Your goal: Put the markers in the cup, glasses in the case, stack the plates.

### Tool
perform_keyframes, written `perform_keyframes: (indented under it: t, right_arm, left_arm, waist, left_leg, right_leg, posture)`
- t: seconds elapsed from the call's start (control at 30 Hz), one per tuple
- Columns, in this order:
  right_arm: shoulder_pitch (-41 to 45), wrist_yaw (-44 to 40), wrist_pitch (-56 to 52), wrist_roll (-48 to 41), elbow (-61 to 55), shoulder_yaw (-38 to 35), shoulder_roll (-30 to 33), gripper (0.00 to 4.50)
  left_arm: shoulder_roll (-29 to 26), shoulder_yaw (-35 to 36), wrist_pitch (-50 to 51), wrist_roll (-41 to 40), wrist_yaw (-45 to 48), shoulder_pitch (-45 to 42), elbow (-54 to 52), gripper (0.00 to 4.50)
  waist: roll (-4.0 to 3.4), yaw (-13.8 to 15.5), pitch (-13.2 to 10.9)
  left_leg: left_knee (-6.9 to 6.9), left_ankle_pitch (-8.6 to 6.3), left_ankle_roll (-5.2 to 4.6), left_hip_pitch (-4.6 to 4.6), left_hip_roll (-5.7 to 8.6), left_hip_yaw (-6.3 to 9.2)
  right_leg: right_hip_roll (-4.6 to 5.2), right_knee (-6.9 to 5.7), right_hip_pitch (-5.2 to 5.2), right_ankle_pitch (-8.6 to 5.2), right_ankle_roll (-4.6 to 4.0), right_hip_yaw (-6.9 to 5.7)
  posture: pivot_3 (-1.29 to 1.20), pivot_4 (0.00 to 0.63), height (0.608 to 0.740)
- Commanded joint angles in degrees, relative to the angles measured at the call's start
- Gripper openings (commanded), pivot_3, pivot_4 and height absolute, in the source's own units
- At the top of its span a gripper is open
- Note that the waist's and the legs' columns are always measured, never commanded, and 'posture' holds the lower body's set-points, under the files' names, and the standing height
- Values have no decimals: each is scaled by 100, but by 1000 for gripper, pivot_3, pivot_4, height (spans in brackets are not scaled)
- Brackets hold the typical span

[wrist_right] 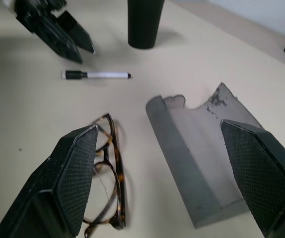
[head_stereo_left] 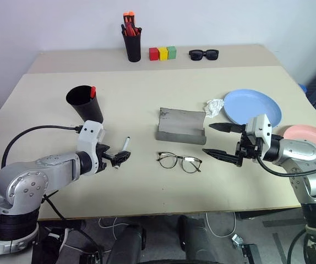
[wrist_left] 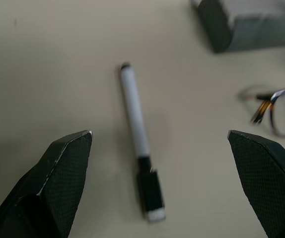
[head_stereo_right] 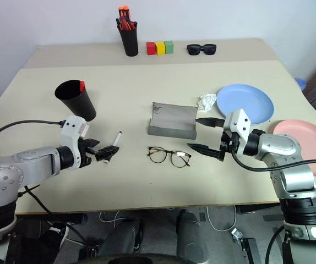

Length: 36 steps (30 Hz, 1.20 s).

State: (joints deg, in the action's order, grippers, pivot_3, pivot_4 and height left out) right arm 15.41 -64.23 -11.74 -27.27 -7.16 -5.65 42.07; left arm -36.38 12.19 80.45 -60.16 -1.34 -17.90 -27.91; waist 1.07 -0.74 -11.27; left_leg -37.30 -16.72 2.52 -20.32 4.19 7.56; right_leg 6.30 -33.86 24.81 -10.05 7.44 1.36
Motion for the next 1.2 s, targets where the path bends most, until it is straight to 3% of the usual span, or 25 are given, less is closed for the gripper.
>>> perform_keyframes:
  t: [0.03, 0.37, 0.43, 0.67, 0.7, 0.97, 1.13, 1.2]
  right_arm:
    - [-43, 112, 43, -39, -266, -118, -16, 4037]
    - [80, 367, -17, -44, -308, -56, -134, 4037]
    - [135, 387, -4, -17, -288, -38, -131, 4037]
    - [221, 450, 55, 51, -222, 0, -157, 4037]
    - [223, 463, 63, 56, -221, 2, -166, 4037]
    - [267, 502, 120, 142, -149, -3, -224, 4037]
    - [273, 508, 177, 198, -101, -3, -234, 4037]
    - [305, 515, 201, 220, -61, 1, -264, 4037]
  left_arm:
    - [277, 241, 410, -145, -115, -188, 229, 4484]
    - [831, -9, 1162, 490, -152, -890, 694, 4484]
    - [864, -67, 1200, 482, -113, -887, 713, 3687]
    - [684, -103, 1205, 414, -46, -746, 638, 224]
    - [643, -114, 1205, 394, -13, -731, 630, 73]
    - [641, -80, 786, 881, 234, -984, 476, 73]
    - [312, -356, -1000, 1712, 963, -1178, 512, 73]
    - [472, -423, -2654, 2315, 1466, -1285, 665, 73]
  waist:
    - [-1, 6, 1]
    - [1, -1, 2]
    - [1, -2, 2]
    - [1, 9, 2]
    - [1, 9, 2]
    - [1, 9, 2]
    - [1, 12, 2]
    - [1, 16, 1]
  left_leg:
    - [-1, 0, 0, 0, 1, 0]
    - [-1, 1, 2, -2, 4, 1]
    - [0, 1, 3, -1, 4, 1]
    - [-1, 1, 3, -3, 4, 2]
    - [-1, 1, 3, -3, 4, 1]
    - [-1, 1, 3, -3, 4, 1]
    - [-1, 2, 4, -4, 4, 0]
    - [0, 2, 4, -5, 4, -1]
  right_leg:
    - [1, 0, -1, 0, 0, 0]
    - [4, 2, 0, 1, 0, 0]
    - [3, 2, 0, 1, -1, 0]
    - [4, 3, 0, 1, 0, 0]
    - [4, 3, 0, 1, 0, 0]
    - [5, 3, 0, 1, 0, 0]
    - [5, 6, 0, 1, -1, 0]
    - [6, 9, 0, 1, -1, 0]
  posture:
    - [0, 150, 740]
    - [0, 150, 740]
    - [0, 150, 740]
    - [0, 150, 740]
    - [0, 150, 740]
    - [0, 150, 740]
    - [0, 150, 740]
    - [0, 150, 740]
